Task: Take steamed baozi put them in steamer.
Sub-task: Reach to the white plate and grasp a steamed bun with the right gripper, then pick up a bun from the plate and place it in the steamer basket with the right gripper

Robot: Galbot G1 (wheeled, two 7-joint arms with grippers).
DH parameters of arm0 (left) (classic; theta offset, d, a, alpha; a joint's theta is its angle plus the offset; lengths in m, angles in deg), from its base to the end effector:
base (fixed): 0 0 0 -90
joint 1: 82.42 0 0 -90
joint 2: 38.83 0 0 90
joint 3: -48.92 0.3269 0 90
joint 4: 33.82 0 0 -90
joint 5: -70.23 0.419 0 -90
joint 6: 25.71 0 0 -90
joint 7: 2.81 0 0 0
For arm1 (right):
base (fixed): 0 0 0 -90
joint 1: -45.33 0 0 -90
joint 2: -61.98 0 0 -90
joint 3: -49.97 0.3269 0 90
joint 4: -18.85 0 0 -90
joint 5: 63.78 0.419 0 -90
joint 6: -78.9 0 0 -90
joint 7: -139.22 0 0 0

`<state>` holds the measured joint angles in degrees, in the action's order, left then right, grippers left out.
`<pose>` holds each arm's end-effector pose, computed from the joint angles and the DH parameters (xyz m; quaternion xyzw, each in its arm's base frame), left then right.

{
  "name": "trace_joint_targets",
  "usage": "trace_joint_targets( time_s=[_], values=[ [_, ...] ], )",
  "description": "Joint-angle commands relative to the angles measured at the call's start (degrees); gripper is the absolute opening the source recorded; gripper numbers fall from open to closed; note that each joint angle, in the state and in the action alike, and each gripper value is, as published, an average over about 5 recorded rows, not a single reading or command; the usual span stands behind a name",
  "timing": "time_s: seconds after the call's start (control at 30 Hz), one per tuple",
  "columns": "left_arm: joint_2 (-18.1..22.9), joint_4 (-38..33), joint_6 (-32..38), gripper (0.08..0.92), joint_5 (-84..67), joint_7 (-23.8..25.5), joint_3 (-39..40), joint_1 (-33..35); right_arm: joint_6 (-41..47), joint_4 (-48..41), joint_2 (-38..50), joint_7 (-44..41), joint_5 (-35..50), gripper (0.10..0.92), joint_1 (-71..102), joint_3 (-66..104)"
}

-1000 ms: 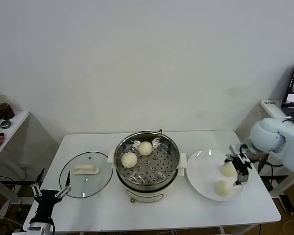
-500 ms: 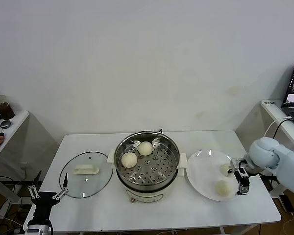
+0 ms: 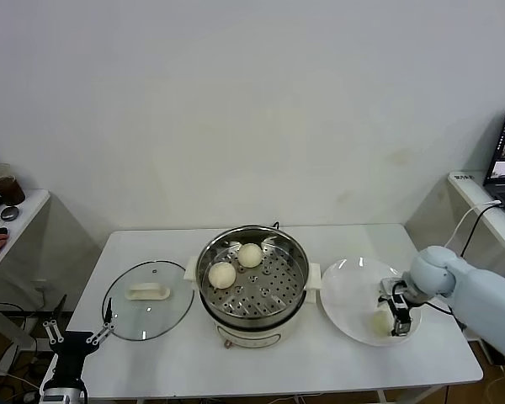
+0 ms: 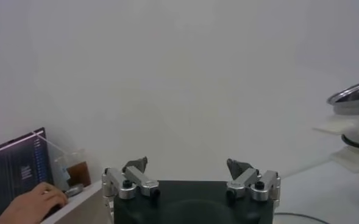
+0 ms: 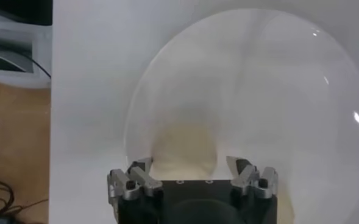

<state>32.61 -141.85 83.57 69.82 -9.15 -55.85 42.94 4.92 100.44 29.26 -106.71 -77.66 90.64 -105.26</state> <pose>0.2247 0.1591 -0.3491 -0.0626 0.9769 0.1983 0.0487 0.4937 -0.1232 -0.2521 0.5068 -0.5093 0.5331 0.4467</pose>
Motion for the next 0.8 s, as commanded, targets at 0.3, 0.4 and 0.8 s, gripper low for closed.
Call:
trace_joint_targets(
  time_s=[0.3,0.4,0.8],
  values=[
    [0.2,0.0,0.0,0.823,0.1,0.0,0.0,0.0,0.6,-0.4,-0.2,-1.2,-0.4,0.536,-1.0,0.7],
    [0.2,-0.1,0.0,0.823,0.1,0.0,0.0,0.1,0.5,0.5,1.1,-2.1,1.3,0.501,-3.8,-0.4],
    [-0.6,-0.3,-0.3,0.823,-0.1,0.3,0.6,-1.0,-2.3,1.0,0.3,-7.4,18.6,0.458,-36.6,-12.1]
  ],
)
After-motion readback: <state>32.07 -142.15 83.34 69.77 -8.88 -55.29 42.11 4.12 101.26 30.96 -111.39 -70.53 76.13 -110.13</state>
